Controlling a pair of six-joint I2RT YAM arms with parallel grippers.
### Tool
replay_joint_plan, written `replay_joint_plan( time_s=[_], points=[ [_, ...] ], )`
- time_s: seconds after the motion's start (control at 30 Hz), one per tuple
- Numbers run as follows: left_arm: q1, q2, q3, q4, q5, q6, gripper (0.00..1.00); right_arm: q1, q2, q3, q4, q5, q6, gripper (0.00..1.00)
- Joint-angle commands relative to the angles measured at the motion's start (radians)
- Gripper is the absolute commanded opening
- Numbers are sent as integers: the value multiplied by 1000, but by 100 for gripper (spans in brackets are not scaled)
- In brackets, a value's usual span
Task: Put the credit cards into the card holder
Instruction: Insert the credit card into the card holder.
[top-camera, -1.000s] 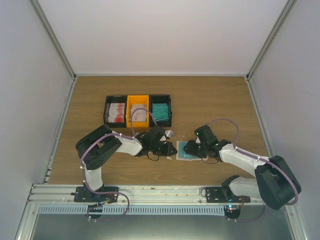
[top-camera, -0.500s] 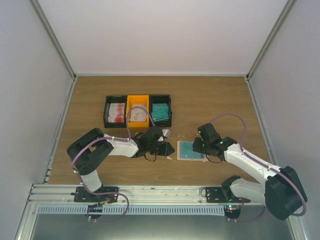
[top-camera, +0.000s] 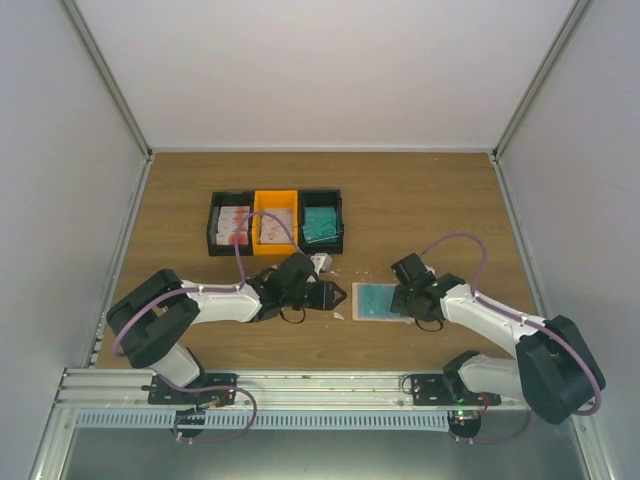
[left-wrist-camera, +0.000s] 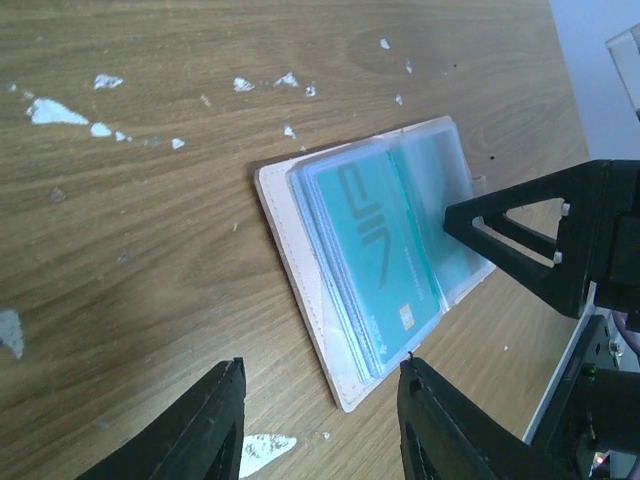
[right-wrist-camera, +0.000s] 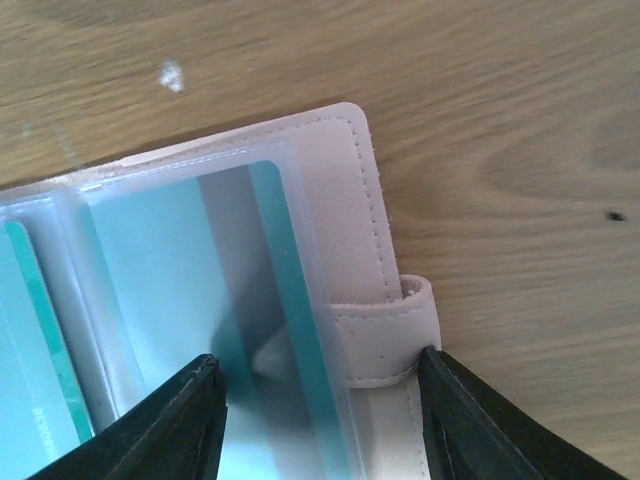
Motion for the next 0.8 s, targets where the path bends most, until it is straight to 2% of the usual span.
replay_joint_plan(
  time_s=[0.0, 0.2, 0.3, 0.47, 0.57, 0.67, 0.77],
  points=[
    [0, -37, -35, 62, -29, -12, 46, 7, 9, -40, 113, -144, 9, 51],
    [4, -33, -41, 67, -24, -30, 46, 12, 12, -43, 182, -244, 2, 42],
    [6, -32, -39, 68, -23, -30, 45, 13, 13, -37, 181, -244, 4, 37],
    [11, -47, -38, 55, -27, -24, 42, 15, -4, -20, 132, -192, -3, 35],
    [24, -82, -15, -7, -62, 16, 42, 16, -35, 14, 84, -138, -19, 37],
    [43, -128, 27, -96, -107, 77, 43, 16, -79, 52, 51, -97, -35, 45],
    [58, -189, 77, -206, -210, 165, 44, 16, -122, 79, 43, -70, -48, 52]
  ],
)
